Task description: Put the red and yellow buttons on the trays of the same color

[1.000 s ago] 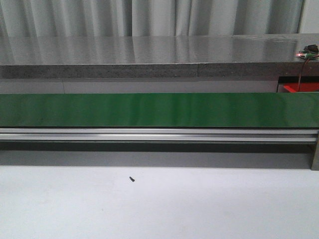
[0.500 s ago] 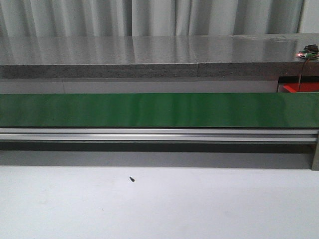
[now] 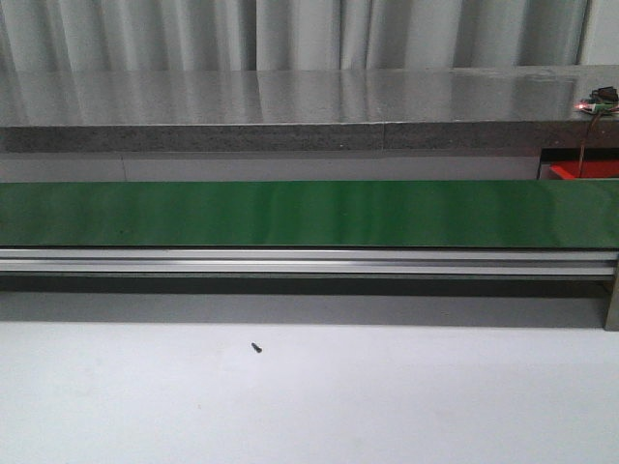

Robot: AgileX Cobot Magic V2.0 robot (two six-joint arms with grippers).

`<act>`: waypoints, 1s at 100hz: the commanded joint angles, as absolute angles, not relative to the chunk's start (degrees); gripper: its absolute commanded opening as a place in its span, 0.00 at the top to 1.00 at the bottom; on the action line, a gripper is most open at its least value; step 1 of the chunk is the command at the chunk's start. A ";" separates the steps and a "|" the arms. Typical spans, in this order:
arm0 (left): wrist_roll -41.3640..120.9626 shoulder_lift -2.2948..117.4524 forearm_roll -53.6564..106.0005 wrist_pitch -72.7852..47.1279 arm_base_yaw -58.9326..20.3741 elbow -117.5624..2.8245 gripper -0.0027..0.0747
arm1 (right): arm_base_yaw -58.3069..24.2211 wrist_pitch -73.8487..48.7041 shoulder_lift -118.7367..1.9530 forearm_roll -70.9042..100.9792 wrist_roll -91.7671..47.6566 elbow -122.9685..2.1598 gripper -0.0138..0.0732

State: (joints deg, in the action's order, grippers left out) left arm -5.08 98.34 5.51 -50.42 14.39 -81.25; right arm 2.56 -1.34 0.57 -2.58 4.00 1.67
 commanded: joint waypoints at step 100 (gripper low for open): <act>-5.43 84.46 -4.91 -52.71 14.81 -83.13 0.34 | 2.92 3.29 1.54 -3.20 3.69 0.61 0.92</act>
